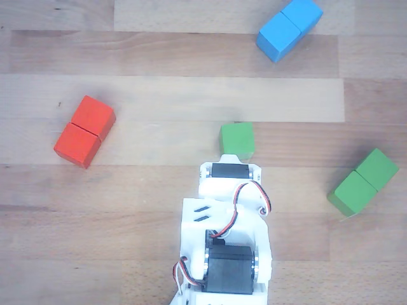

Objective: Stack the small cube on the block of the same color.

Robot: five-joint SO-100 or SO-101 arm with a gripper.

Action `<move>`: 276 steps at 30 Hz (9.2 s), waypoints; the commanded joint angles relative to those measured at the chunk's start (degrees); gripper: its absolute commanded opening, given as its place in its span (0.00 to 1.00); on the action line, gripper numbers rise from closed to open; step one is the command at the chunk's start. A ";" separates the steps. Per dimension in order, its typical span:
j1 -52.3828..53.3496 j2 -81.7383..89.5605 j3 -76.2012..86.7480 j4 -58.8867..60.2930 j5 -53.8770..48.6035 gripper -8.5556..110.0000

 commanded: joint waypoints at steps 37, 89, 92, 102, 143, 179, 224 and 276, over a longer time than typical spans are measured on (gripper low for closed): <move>0.26 1.76 -0.79 -0.09 -0.09 0.07; 0.09 -64.69 -50.71 2.11 -0.79 0.11; 0.62 -65.30 -50.71 6.68 -0.62 0.17; 0.79 -66.88 -49.92 6.59 -0.44 0.34; 0.88 -93.08 -50.80 -9.23 -0.70 0.37; 0.88 -92.90 -50.80 -9.23 -0.62 0.10; 43.07 -97.73 -80.68 8.09 -10.02 0.10; 43.59 -105.91 -74.71 9.40 -10.20 0.29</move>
